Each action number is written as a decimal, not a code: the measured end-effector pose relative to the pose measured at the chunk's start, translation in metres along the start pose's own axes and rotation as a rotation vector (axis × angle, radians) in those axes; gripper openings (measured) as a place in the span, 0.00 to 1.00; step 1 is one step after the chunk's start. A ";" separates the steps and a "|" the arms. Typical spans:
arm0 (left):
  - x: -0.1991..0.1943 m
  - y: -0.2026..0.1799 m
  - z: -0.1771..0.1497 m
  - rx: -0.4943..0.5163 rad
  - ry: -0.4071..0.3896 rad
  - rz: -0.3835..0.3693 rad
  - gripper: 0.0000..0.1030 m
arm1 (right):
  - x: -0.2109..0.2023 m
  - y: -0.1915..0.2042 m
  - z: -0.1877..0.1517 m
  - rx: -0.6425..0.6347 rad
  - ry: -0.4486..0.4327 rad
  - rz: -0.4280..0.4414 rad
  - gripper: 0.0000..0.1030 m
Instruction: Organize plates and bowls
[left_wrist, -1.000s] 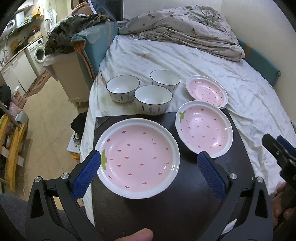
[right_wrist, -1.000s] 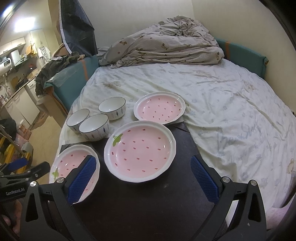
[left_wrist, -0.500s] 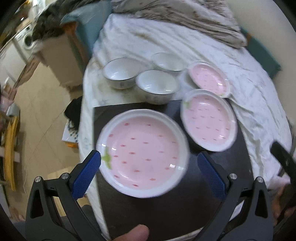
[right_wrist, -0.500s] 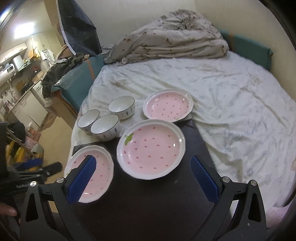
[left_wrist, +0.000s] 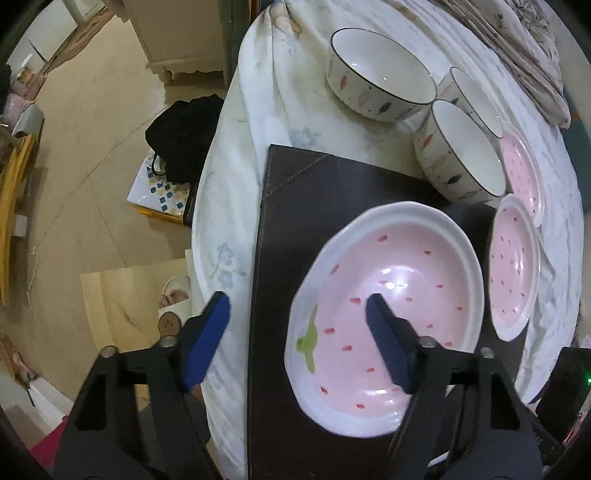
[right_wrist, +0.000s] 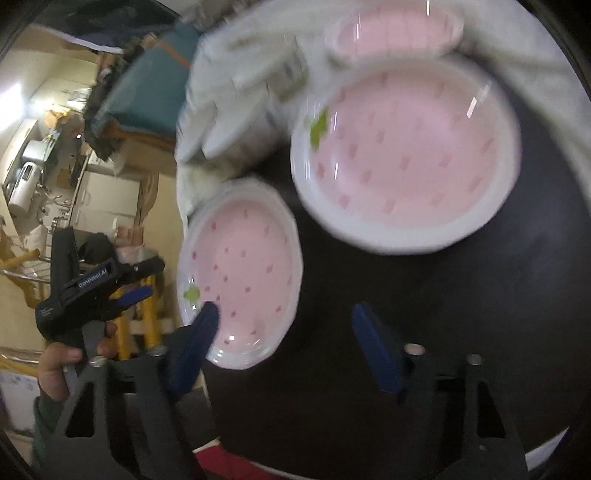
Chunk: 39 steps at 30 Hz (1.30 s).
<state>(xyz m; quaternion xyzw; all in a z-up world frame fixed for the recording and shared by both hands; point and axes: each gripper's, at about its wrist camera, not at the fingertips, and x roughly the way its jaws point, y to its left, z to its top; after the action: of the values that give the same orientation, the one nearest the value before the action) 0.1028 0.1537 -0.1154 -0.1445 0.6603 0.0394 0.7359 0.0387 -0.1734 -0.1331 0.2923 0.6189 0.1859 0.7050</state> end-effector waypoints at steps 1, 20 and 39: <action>0.003 0.002 0.002 -0.008 0.009 -0.013 0.56 | 0.008 0.000 -0.001 0.000 0.009 -0.007 0.58; 0.026 -0.024 0.006 0.075 0.054 -0.001 0.20 | 0.054 -0.017 0.015 0.001 0.045 0.098 0.30; -0.030 -0.030 -0.030 0.096 -0.068 -0.096 0.17 | 0.005 0.012 0.006 -0.176 -0.084 0.054 0.22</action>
<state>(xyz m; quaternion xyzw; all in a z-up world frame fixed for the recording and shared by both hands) 0.0776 0.1209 -0.0841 -0.1392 0.6282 -0.0230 0.7652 0.0466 -0.1625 -0.1286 0.2535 0.5618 0.2460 0.7481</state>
